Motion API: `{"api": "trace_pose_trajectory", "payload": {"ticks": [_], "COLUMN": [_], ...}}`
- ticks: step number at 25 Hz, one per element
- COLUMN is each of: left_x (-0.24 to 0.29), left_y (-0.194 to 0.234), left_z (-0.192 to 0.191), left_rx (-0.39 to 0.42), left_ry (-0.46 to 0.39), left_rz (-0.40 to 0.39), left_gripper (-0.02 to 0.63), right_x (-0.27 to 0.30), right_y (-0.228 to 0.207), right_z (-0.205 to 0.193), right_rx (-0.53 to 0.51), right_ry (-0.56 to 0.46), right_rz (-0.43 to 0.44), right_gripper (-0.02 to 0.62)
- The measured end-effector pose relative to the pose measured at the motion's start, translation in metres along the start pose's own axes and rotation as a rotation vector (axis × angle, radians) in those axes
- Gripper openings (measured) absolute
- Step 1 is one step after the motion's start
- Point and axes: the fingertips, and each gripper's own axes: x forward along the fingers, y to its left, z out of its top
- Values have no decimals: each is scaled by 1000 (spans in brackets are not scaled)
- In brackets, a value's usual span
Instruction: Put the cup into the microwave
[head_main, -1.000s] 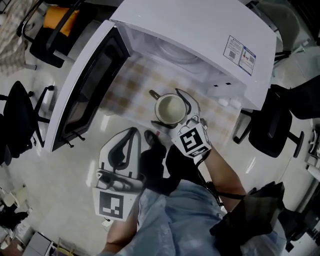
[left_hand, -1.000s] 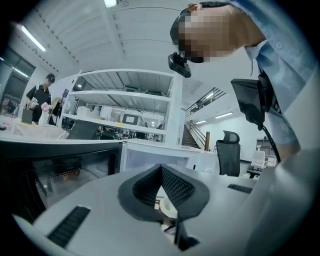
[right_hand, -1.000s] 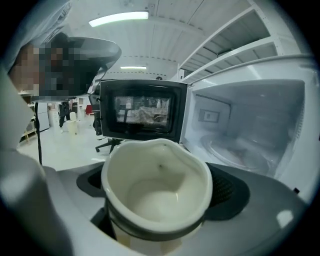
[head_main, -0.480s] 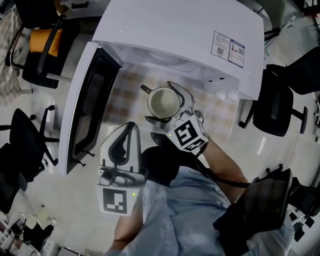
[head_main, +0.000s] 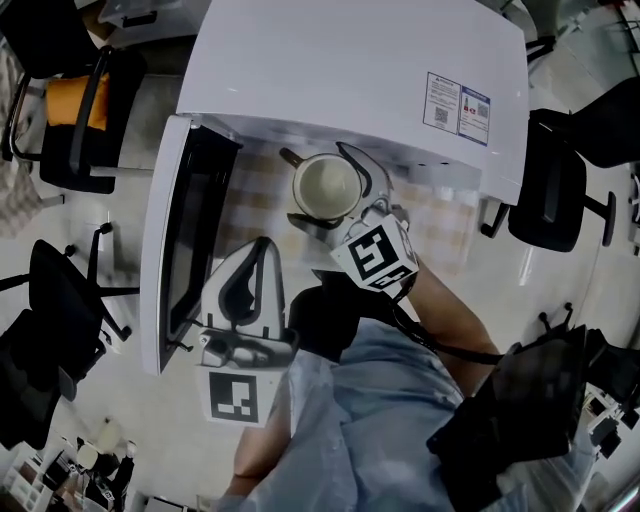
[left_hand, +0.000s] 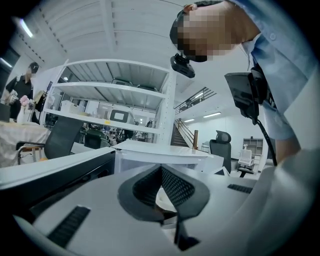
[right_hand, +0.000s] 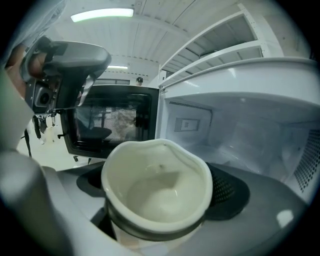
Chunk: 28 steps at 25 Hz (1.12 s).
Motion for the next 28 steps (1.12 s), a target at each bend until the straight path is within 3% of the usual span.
{"api": "trace_pose_trajectory", "payload": {"ticks": [13, 28], "left_x": [26, 52], "left_y": [11, 36], "left_z": [17, 18], "left_rx": [-7, -38], "left_ry": [23, 33], "left_rz": [-36, -27], "left_gripper": [5, 5], "right_x": [22, 52], "right_y": [-47, -98], "right_z": [18, -6], "right_rx": [47, 103], "right_ry": [18, 72], "right_rz": [-96, -205], "right_gripper": [543, 545]}}
